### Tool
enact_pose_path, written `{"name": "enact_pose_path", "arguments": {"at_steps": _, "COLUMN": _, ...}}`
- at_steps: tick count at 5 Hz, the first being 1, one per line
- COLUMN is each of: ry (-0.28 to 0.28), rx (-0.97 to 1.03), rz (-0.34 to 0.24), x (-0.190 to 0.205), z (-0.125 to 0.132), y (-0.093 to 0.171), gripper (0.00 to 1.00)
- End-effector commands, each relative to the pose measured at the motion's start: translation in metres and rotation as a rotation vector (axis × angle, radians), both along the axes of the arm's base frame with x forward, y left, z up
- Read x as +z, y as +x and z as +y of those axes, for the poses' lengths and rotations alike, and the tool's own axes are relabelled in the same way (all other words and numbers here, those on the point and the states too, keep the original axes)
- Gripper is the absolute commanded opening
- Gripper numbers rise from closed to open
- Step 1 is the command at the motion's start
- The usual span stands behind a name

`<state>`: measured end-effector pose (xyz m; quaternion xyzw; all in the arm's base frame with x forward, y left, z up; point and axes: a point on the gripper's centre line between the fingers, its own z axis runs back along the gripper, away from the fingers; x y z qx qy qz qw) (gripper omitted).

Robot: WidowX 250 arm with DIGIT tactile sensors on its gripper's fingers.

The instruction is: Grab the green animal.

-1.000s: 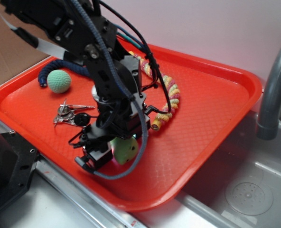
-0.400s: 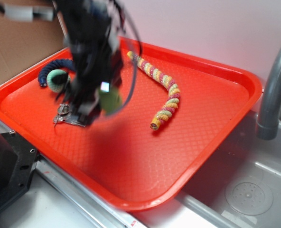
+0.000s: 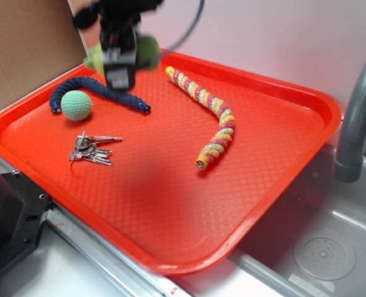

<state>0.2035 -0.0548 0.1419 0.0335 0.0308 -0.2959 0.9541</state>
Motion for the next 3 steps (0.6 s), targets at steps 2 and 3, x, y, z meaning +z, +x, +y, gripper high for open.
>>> {"name": "enact_pose_path", "arguments": {"at_steps": 2, "ry": -0.035, "rx": 0.64, "rz": -0.118, "x": 0.064, "z": 0.026, "y": -0.027, "gripper": 0.0}}
{"name": "enact_pose_path", "arguments": {"at_steps": 3, "ry": -0.039, "rx": 0.65, "rz": -0.102, "x": 0.067, "z": 0.023, "y": -0.028, "gripper": 0.0}}
